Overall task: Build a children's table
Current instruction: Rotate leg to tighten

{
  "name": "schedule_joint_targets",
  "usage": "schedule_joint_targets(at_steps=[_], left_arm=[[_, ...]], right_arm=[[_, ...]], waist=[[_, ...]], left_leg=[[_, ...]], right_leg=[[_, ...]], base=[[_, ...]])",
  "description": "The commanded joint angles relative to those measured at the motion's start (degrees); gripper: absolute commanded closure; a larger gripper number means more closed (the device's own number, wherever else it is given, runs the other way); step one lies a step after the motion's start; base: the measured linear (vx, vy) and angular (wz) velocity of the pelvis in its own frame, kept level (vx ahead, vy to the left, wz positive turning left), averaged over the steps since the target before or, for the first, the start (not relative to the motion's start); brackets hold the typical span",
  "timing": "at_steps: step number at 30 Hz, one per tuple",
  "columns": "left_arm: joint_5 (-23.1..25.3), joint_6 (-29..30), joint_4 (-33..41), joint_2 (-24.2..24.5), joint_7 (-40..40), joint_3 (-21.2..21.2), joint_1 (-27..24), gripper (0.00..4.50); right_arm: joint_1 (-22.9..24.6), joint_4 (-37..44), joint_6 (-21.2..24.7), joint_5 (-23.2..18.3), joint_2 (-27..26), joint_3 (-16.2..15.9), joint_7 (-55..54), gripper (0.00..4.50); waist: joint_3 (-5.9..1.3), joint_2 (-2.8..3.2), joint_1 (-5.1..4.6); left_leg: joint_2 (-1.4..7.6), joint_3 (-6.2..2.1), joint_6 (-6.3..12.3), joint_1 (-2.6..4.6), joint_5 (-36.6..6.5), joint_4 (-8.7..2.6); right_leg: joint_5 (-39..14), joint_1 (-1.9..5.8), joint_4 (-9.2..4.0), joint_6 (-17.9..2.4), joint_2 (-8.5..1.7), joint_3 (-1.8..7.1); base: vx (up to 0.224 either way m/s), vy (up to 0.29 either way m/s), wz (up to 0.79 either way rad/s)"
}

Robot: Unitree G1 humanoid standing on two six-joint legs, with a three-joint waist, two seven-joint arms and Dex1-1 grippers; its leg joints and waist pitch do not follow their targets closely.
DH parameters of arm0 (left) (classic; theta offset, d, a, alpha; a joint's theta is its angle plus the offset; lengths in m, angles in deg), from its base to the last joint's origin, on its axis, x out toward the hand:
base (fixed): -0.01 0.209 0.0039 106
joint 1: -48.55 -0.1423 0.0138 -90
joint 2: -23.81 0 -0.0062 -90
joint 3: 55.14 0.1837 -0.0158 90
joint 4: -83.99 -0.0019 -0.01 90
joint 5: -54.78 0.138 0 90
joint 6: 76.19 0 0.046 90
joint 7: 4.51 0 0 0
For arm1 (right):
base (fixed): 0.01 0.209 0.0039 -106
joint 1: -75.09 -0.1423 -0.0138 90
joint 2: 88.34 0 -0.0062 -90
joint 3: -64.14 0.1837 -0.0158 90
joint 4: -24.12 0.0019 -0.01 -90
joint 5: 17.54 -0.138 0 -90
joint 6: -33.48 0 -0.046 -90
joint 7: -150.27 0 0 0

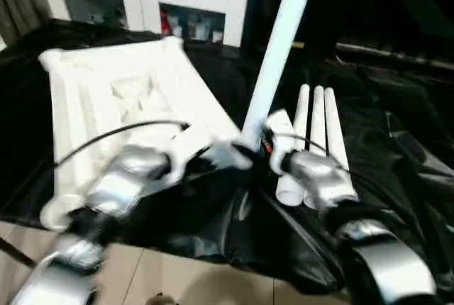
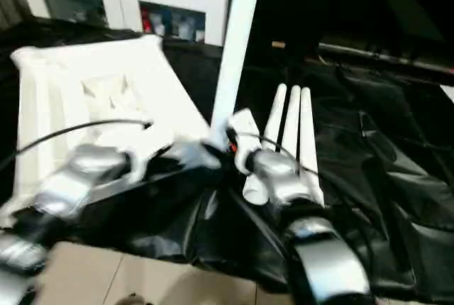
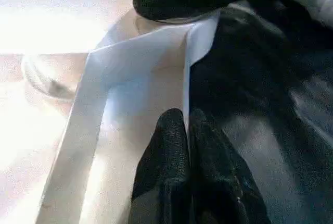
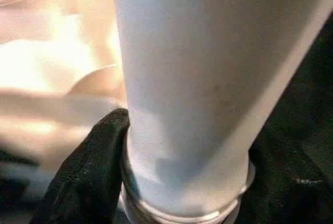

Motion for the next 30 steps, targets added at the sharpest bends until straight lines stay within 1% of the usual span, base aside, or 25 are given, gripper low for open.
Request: schedule_joint_targets(at_steps=[1,2,3,4,5,6,7,8,9,11,12,14,15,16,17,18,19,20,21,22,23,24,25,27,30], left_arm=[[1.2,1.1,-2.4,-1.7,8.9,-3.5,3.0,4.5],[1.3,1.3,-2.9,-2.4,9.7,-3.7,3.3,4.5],[1.3,1.3,-3.1,-2.8,10.1,-3.7,3.5,4.5],[1.8,0.8,-3.4,-3.8,10.1,-2.8,3.5,4.5],[1.8,0.8,-3.4,-3.8,10.1,-2.8,3.5,4.5],[1.8,0.8,-3.2,-4.1,9.7,-2.4,3.4,4.5],[1.9,0.4,-3.0,-4.2,9.1,-1.9,3.2,4.5],[1.8,0.2,-2.7,-4.0,8.5,-1.6,2.9,4.5],[2.0,-0.2,-2.2,-3.5,7.6,-1.2,2.5,4.5],[2.1,-0.4,-2.1,-3.3,7.3,-1.0,2.4,4.5],[2.2,-0.3,-1.8,-2.8,6.9,-1.0,2.0,4.5],[2.1,-0.7,-1.4,-2.2,6.1,-0.8,1.8,4.5],[2.0,-0.6,0.0,-1.1,4.5,-0.6,1.0,4.5],[2.0,-0.6,0.2,-0.9,4.2,-0.6,0.9,4.5],[1.8,-1.3,1.4,0.1,2.6,-0.3,0.3,4.5],[1.6,-1.6,2.5,1.1,1.1,-0.1,-0.3,4.5],[1.5,-2.6,3.4,2.0,-0.3,0.3,-0.9,4.5],[1.3,-3.2,4.2,2.9,-1.7,0.6,-1.5,4.5],[1.1,-3.2,5.0,3.7,-2.8,0.7,-1.9,4.5],[0.9,-4.1,5.8,4.7,-4.1,0.9,-2.5,4.5],[-0.2,-6.1,7.7,6.4,-7.5,1.1,-3.6,4.5],[-0.3,-6.2,7.7,6.5,-7.6,1.1,-3.7,4.5],[-1.2,-6.3,9.1,7.4,-9.6,1.0,-4.4,4.5],[-2.1,-7.3,10.8,8.8,-12.2,1.3,-5.3,4.5],[-3.3,-6.9,13.3,10.5,-15.3,1.4,-6.4,4.5]], right_arm=[[1.5,-5.4,5.0,0.2,-1.3,0.3,-4.9,1.75],[1.1,-5.5,5.3,0.4,-1.8,0.3,-5.3,1.75],[0.9,-5.6,5.4,0.5,-2.0,0.3,-5.3,1.75],[0.3,-5.6,4.4,1.0,-3.2,0.0,-4.6,1.75],[0.3,-5.6,4.4,1.0,-3.2,0.0,-4.6,1.75],[0.0,-5.6,3.8,1.2,-3.7,-0.2,-4.3,1.75],[-0.4,-5.6,3.1,1.0,-4.1,-0.3,-3.5,1.2],[-0.7,-5.4,2.5,0.9,-4.2,-0.4,-3.2,1.06],[-1.3,-5.3,1.8,0.5,-4.3,0.0,-2.5,1.03],[-1.5,-5.2,1.7,0.2,-4.3,0.4,-2.1,0.94],[-1.8,-5.0,0.9,0.0,-4.1,0.7,-1.6,0.78],[-1.9,-4.6,0.7,-0.3,-3.7,0.9,-0.4,0.65],[-2.0,-3.4,-0.3,-0.6,-2.6,1.1,2.1,0.55],[-2.0,-3.3,-0.4,-0.7,-2.4,1.2,2.5,0.55],[-2.0,-2.3,-0.3,-1.0,-1.4,1.2,4.9,0.28],[-1.9,-1.4,-0.1,-1.1,-0.3,0.8,7.9,0.2],[-1.6,-0.4,0.0,-1.2,0.8,0.3,11.0,0.2],[-1.2,0.6,-0.5,-1.0,1.8,-0.5,13.9,0.2],[-0.6,1.6,-1.1,-0.8,2.8,-1.2,16.6,0.2],[-0.2,2.5,-1.6,-0.6,3.9,-1.8,19.1,0.2],[0.2,3.3,-2.9,0.0,5.9,-2.7,22.6,0.2],[0.2,3.3,-2.9,0.0,6.0,-2.8,22.6,0.2],[0.4,3.6,-3.3,0.2,7.0,-3.2,24.7,0.2],[0.7,4.3,-3.1,0.1,8.3,-3.8,28.9,0.2],[1.0,5.0,-2.4,0.1,9.8,-4.6,35.2,0.2]], waist=[[-3.33,1.65,-0.25],[-3.38,1.6,-0.33],[-3.5,1.61,-0.21],[-3.59,1.74,-0.16],[-3.84,1.7,-0.14],[-3.92,1.72,-0.1],[-3.92,1.87,-0.13],[-3.98,1.84,-0.16],[-4.06,1.82,-0.14],[-4.07,1.8,-0.16],[-4.16,1.62,-0.21],[-4.17,1.53,-0.24],[-4.28,1.23,-0.26],[-4.37,1.3,-0.21],[-4.43,1.37,-0.31],[-4.66,1.42,-0.39],[-4.89,1.44,-0.47],[-5.09,1.4,-0.58],[-5.09,1.36,-0.66],[-4.92,1.49,-0.6],[-5.0,1.53,-0.62],[-5.09,1.5,-0.6],[-5.0,1.76,-0.58],[-4.85,1.83,-0.55],[-4.62,1.78,-0.19]], left_leg=[[1.76,-1.26,-2.17,1.18,-21.6,-4.21],[1.68,-1.19,-1.92,1.3,-22.1,-4.13],[1.85,-1.43,-1.58,0.96,-21.7,-4.33],[1.97,-1.48,-1.5,0.76,-21.4,-4.46],[2.15,-1.54,-1.27,0.35,-20.0,-4.74],[2.29,-1.47,-1.05,0.11,-18.5,-4.92],[2.35,-1.43,-1.08,0.08,-18.4,-4.95],[2.37,-1.41,-1.11,0.08,-18.3,-4.94],[2.28,-1.23,-0.96,-0.08,-17.6,-4.91],[2.29,-1.2,-0.88,-0.14,-17.1,-4.95],[2.24,-1.13,-0.7,-0.39,-16.0,-4.91],[2.19,-1.06,-0.43,-0.51,-15.1,-4.9],[2.15,-0.96,-0.08,-0.62,-13.8,-4.85],[2.22,-1.0,0.02,-0.73,-13.0,-4.8],[2.19,-0.93,0.48,-0.98,-11.1,-4.75],[2.29,-0.9,0.86,-1.14,-9.3,-4.59],[2.37,-0.94,1.54,-1.38,-7.0,-4.4],[2.25,-0.77,2.49,-1.48,-4.9,-4.03],[2.23,-0.73,3.08,-1.65,-3.9,-3.89],[2.21,-0.64,4.04,-1.59,-3.3,-3.81],[2.23,-0.63,4.47,-1.55,-3.3,-3.74],[2.3,-0.64,4.56,-1.53,-3.0,-3.67],[2.32,-0.56,4.65,-1.3,-3.0,-3.68],[2.42,-0.54,4.48,-1.25,-4.2,-3.72],[2.6,-0.43,3.72,-1.12,-7.2,-3.87]], right_leg=[[-33.3,1.6,-7.86,-1.7,-5.19,3.64],[-34.0,1.5,-8.09,-1.3,-5.24,3.55],[-33.4,1.94,-8.12,-0.9,-5.44,3.39],[-32.4,2.08,-8.02,-0.9,-5.46,3.43],[-29.5,2.44,-7.63,-1.2,-5.43,3.56],[-26.3,2.44,-7.22,-2.1,-5.36,3.86],[-24.7,2.33,-6.89,-3.0,-5.32,4.05],[-24.1,2.33,-6.74,-3.4,-5.28,4.12],[-22.5,2.43,-6.54,-4.2,-5.38,4.33],[-21.7,2.46,-6.39,-4.6,-5.36,4.41],[-20.9,2.71,-6.17,-4.8,-5.36,4.46],[-20.5,2.8,-6.17,-4.9,-5.34,4.49],[-20.1,2.96,-6.13,-4.8,-5.4,4.51],[-19.3,3.12,-5.91,-5.0,-5.52,4.53],[-17.3,3.22,-5.67,-5.4,-5.33,4.55],[-13.9,3.33,-5.13,-6.3,-5.28,4.63],[-9.6,3.5,-4.5,-7.5,-5.12,4.6],[-5.4,3.39,-3.95,-8.7,-4.95,4.61],[-3.4,3.45,-3.66,-9.4,-4.87,4.62],[-1.7,3.24,-3.61,-10.2,-4.71,4.55],[-1.1,3.27,-3.45,-11.0,-4.74,4.54],[-0.5,3.33,-3.3,-11.3,-4.81,4.54],[0.1,3.11,-3.26,-12.2,-4.73,4.59],[-0.4,3.08,-3.27,-12.8,-4.67,4.62],[-4.5,3.09,-3.75,-12.2,-4.75,4.62]], base=[[0.0,0.0,0.0],[0.0,0.0,0.0],[0.0,0.0,0.0],[0.0,0.0,0.0],[0.0,0.0,0.0],[0.0,0.0,0.0],[0.0,0.0,0.0],[0.0,0.0,0.0],[0.0,0.0,0.0],[0.0,0.0,0.0],[0.0,0.0,0.0],[0.0,0.0,0.0],[0.0,0.0,0.0],[0.0,0.0,0.0],[0.0,0.0,0.0],[0.0,0.0,0.0],[0.0,0.0,0.0],[0.0,0.0,0.0],[0.0,0.0,0.0],[0.0,0.0,0.0],[0.0,0.0,0.0],[0.0,0.0,0.0],[0.0,0.0,0.0],[0.0,0.0,0.0],[0.0,0.0,0.0]])
